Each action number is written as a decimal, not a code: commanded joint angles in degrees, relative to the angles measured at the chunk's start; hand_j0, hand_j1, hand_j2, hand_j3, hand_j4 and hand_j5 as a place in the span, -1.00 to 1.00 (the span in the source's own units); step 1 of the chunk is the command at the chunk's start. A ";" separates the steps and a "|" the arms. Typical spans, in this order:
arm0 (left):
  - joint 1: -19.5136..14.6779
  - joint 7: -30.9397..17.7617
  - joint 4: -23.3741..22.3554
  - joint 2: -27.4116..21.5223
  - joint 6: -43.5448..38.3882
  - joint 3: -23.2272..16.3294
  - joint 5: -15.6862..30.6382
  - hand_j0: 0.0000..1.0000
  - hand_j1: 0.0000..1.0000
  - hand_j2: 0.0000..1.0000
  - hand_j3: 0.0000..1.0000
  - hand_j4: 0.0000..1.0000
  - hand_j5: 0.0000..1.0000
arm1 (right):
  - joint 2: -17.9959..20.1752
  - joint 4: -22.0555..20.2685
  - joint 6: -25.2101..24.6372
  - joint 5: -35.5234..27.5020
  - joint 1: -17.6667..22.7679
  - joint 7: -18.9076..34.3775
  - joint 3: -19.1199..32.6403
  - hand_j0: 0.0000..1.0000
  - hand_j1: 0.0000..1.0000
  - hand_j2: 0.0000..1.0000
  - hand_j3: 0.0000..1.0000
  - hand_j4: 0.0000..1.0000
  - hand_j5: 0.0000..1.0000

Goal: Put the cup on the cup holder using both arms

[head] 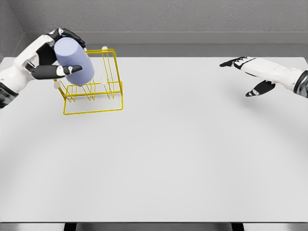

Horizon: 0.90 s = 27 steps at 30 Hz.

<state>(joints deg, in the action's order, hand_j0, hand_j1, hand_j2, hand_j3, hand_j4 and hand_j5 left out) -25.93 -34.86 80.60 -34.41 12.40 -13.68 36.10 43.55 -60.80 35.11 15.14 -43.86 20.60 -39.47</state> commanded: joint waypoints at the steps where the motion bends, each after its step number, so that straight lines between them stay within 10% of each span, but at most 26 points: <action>1: 0.00 0.05 0.26 0.57 -0.01 -0.03 0.37 -0.31 -0.31 -0.31 -0.31 -0.31 -0.31 | 0.21 -0.02 -0.11 -0.38 0.00 -0.03 0.10 1.00 1.00 1.00 1.00 1.00 1.00; 19: 1.49 -0.14 0.18 -0.13 -0.01 0.14 0.37 -0.31 -0.31 -0.31 -0.31 -0.31 -0.31 | 0.21 -0.28 -0.11 -0.38 0.00 -0.03 0.10 1.00 1.00 1.00 1.00 1.00 1.00; 21: 1.58 -0.14 0.26 -0.13 0.08 0.15 0.37 -0.03 -0.03 -0.03 -0.03 -0.03 -0.03 | 0.21 -0.28 -0.11 -0.38 0.00 -0.03 0.10 1.00 1.00 1.00 1.00 1.00 1.00; 24: 1.41 -0.14 0.35 -0.22 0.17 0.23 0.37 0.99 0.99 0.99 0.99 0.99 0.99 | 0.21 -0.28 -0.11 -0.38 0.09 -0.03 0.10 1.00 1.00 1.00 1.00 1.00 1.00; 27: 1.23 -0.14 0.44 -0.22 0.43 0.23 0.46 1.00 1.00 1.00 1.00 1.00 1.00 | 0.21 -0.20 -0.11 -0.38 0.09 -0.03 0.10 1.00 1.00 1.00 1.00 1.00 1.00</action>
<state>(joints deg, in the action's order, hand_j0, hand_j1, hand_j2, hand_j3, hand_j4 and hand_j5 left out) -24.70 -35.01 80.96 -34.57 12.73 -13.48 36.17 43.71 -61.05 35.10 15.15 -43.86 20.59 -39.44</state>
